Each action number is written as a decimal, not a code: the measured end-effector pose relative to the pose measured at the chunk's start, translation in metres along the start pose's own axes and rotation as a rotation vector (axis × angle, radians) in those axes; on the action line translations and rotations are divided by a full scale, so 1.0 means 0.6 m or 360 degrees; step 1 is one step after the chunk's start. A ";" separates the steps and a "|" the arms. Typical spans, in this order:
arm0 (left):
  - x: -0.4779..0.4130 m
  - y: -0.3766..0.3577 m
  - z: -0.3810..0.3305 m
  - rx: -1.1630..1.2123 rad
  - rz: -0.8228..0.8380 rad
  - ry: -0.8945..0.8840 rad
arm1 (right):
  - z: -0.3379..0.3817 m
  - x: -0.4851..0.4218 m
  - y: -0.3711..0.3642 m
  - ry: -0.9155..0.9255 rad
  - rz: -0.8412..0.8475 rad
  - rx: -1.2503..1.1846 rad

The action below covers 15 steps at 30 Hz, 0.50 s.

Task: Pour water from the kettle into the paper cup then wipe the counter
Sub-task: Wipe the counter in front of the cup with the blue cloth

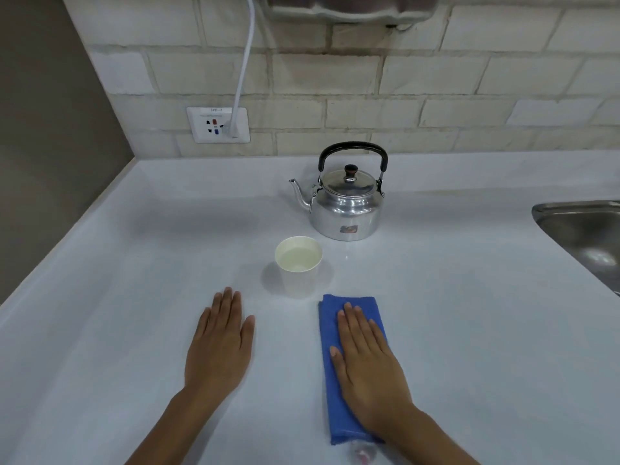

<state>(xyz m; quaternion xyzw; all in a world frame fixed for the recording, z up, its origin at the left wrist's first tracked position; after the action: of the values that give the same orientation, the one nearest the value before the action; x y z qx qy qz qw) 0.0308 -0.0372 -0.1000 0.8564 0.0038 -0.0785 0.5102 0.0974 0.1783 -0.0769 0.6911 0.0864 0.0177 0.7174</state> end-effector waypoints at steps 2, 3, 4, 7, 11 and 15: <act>0.001 0.002 -0.003 -0.0016 0.0002 0.0000 | -0.058 -0.024 0.005 -0.0114 -0.0133 0.0164; 0.001 0.002 -0.005 -0.0015 0.0005 0.0001 | -0.091 -0.041 0.004 -0.0208 -0.0088 0.0208; 0.001 0.001 -0.007 -0.0019 0.0003 0.0002 | -0.124 -0.062 0.000 -0.0320 0.0012 0.0202; 0.000 -0.001 -0.013 -0.0023 -0.0021 0.0035 | -0.170 -0.133 -0.005 -0.0521 0.0155 0.0171; -0.001 -0.003 -0.013 0.0043 -0.0023 0.0059 | -0.133 -0.163 -0.015 -0.0280 0.0120 0.0214; 0.000 0.002 -0.015 -0.0001 -0.0031 0.0014 | -0.123 -0.112 -0.028 0.0236 0.0041 0.0099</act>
<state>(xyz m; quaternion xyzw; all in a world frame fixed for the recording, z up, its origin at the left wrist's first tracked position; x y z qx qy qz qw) 0.0322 -0.0299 -0.0948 0.8565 0.0145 -0.0798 0.5098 0.0186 0.2410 -0.0892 0.7109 0.1308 0.0752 0.6869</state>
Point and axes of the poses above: each hand's wrist, its own x-axis away from the middle knuckle, its own y-axis out of the back of the hand, z = x × y, the point moved 2 cm from there along -x, towards the middle knuckle, and after that the axes turned 15 degrees about x, right-handed, at the moved point
